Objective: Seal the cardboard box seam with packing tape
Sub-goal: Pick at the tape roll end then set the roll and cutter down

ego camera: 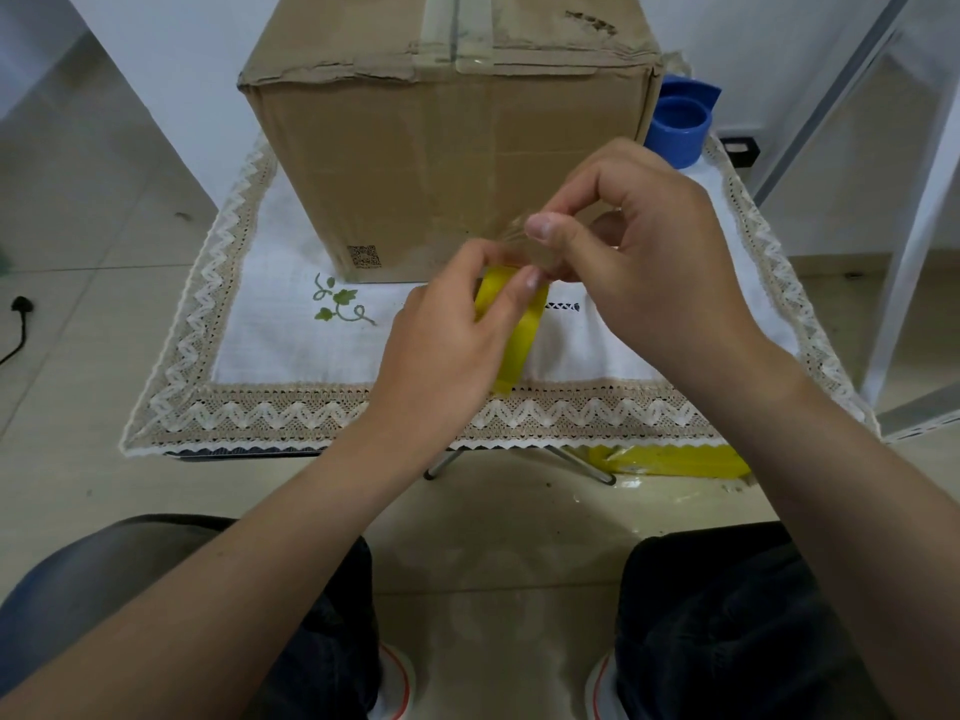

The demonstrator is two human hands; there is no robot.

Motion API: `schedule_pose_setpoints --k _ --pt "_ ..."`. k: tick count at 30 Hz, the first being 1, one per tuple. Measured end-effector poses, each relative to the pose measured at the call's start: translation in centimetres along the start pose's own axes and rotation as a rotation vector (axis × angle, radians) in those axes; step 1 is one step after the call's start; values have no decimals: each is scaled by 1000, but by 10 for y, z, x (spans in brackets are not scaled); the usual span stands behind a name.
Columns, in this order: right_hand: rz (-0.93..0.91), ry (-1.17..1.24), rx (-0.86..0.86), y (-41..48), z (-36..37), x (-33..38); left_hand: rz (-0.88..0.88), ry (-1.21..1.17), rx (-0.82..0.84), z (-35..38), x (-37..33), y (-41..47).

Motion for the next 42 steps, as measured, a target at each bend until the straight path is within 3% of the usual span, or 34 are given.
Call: schedule_pose_setpoints --k 4,10,13,21,28,42 --pt "-89 -18 45 0 0 4 81 28 71 -3 -3 3" --pt "-188 -71 95 0 2 8 204 -110 -110 -31 -13 13" --pt "-202 -65 105 0 2 8 256 -279 -104 -35 -17 15" --pt "-166 -6 125 -1 4 8 186 -404 -70 -27 -12 18" --pt "-166 -16 119 -1 3 7 193 -376 -9 -17 -14 16" --pt "-146 -162 70 1 -6 8 230 -252 -55 -20 -12 19"
Point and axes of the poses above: each hand's wrist, its own y-axis towards the middle knuckle, its own z-axis out of the palm, x = y × z, the point moved 8 cm from there along y, towards the middle knuckle, and after that the axes turned 3 degrees about -z, right-handed, at the moved point
